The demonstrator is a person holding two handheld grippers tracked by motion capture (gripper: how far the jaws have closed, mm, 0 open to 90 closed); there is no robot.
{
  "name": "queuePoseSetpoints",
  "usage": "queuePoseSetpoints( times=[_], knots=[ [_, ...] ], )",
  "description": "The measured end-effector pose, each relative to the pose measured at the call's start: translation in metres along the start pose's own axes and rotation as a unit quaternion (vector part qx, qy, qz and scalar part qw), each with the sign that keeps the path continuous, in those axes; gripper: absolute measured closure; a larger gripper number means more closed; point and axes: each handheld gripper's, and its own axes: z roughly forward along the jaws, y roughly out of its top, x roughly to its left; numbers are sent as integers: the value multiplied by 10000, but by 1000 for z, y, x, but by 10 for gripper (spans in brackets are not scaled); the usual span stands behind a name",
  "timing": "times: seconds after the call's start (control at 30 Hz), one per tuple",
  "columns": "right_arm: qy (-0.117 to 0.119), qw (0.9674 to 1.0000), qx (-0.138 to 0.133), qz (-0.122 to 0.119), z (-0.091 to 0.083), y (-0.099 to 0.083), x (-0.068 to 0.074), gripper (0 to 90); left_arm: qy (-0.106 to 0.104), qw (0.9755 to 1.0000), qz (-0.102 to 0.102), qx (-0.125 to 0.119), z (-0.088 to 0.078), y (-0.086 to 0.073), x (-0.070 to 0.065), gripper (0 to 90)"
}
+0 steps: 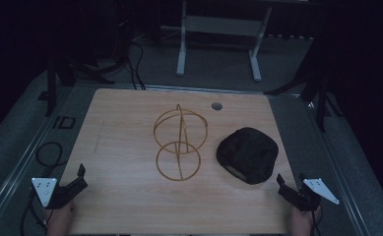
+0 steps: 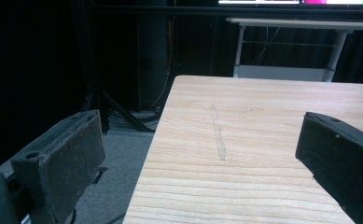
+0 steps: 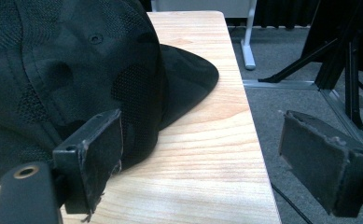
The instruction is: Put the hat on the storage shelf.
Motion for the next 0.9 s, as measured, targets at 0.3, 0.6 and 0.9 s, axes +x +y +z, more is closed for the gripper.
queuePoseSetpoints(
  times=[0.3,0.6,0.9],
  knots=[
    [83,9998,33,205,0,0,-4,131,-9,10000,44,12,0,0,0,18],
    [463,9981,156,363,-15,24,-2,131,-7,10000,29,3,0,0,0,18],
    [814,9966,40,-119,-15,65,17,130,-31,10000,14,8,0,0,0,18]
  ],
)
